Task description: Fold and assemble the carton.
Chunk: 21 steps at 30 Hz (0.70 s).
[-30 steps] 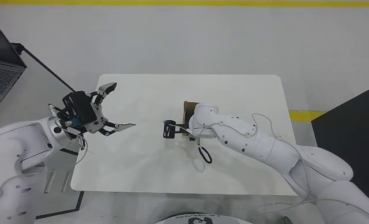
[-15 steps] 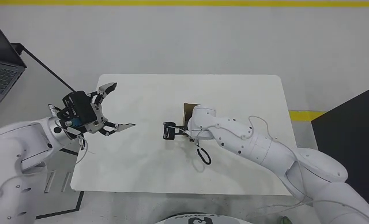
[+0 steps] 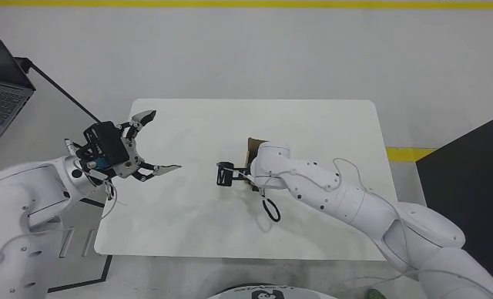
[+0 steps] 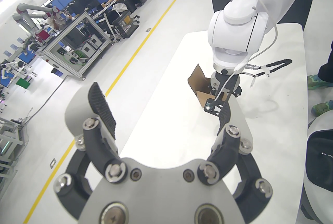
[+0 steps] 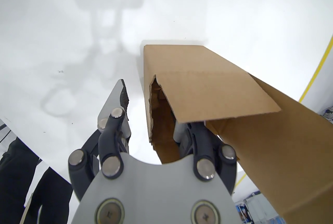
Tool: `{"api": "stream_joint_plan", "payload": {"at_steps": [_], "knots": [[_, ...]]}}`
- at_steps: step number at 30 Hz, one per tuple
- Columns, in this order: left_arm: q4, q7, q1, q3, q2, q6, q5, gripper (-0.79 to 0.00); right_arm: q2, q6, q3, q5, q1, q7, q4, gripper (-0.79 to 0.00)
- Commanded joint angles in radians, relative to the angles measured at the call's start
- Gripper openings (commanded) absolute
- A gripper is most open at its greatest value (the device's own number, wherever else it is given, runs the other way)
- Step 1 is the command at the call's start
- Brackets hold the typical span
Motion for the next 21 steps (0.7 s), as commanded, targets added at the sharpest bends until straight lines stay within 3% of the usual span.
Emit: {"api": "stream_joint_plan", "payload": {"at_steps": [1, 9, 16, 21], "knots": [[0.0, 0.0, 0.0, 0.0, 0.0, 0.0, 0.0, 0.0, 0.013, 0.008, 0.024, -0.005, -0.015, 0.006, -0.037, -0.351], [0.0, 0.0, 0.0, 0.0, 0.0, 0.0, 0.0, 0.0, 0.089, 0.009, 0.164, -0.027, -0.122, 0.009, -0.206, -0.188], [0.0, 0.0, 0.0, 0.0, 0.0, 0.0, 0.0, 0.0, 0.165, -0.007, 0.333, -0.041, -0.283, -0.054, -0.372, -0.018], [0.0, 0.0, 0.0, 0.0, 0.0, 0.0, 0.0, 0.0, 0.215, -0.04, 0.486, -0.003, -0.428, -0.151, -0.475, 0.0]]}}
